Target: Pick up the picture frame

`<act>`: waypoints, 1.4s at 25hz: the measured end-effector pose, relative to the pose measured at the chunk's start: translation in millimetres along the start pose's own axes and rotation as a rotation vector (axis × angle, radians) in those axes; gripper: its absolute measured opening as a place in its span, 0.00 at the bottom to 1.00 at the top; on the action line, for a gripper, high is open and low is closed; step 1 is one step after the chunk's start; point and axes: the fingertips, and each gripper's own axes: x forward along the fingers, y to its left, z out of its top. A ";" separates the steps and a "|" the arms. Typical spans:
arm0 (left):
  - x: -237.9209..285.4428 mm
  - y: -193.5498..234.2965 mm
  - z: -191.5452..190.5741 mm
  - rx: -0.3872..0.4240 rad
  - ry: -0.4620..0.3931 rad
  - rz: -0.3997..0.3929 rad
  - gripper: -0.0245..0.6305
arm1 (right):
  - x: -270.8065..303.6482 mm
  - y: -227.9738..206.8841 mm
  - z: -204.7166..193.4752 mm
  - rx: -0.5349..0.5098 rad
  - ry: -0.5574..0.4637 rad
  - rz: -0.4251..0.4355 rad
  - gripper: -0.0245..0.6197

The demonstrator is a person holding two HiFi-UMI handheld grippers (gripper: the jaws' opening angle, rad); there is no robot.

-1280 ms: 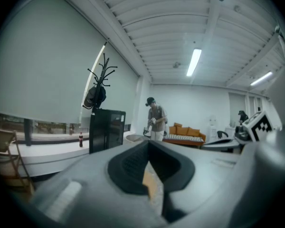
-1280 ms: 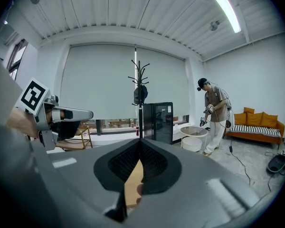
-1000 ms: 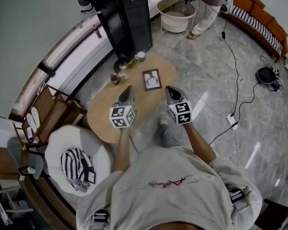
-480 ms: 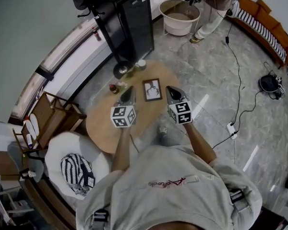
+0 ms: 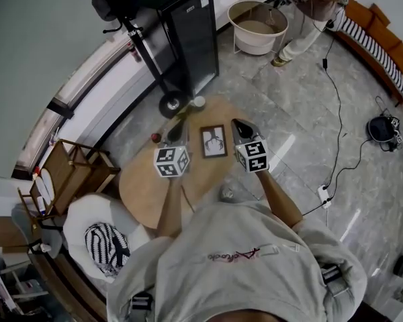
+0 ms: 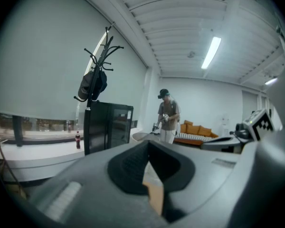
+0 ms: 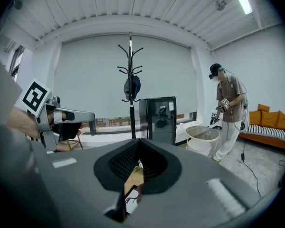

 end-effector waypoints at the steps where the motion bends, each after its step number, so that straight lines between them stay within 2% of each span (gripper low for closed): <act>1: 10.2 2.6 0.7 -0.003 0.003 0.003 0.04 | 8.1 -7.4 1.3 0.001 0.004 0.003 0.05; 7: 56.4 14.5 9.1 -0.001 0.004 0.027 0.04 | 47.4 -42.9 6.1 0.001 0.017 0.029 0.05; 13: 72.3 29.0 4.1 -0.002 0.036 0.055 0.04 | 72.8 -55.0 1.8 0.017 0.034 0.050 0.05; 17: 79.8 24.4 -7.9 -0.012 0.057 0.066 0.04 | 74.4 -63.9 -10.1 0.031 0.047 0.060 0.05; 25: 82.3 16.4 -25.9 -0.029 0.098 0.064 0.04 | 70.4 -67.5 -32.9 0.058 0.094 0.067 0.05; 35: 89.7 27.0 -64.0 -0.051 0.170 0.042 0.04 | 86.3 -62.8 -66.3 0.077 0.156 0.069 0.05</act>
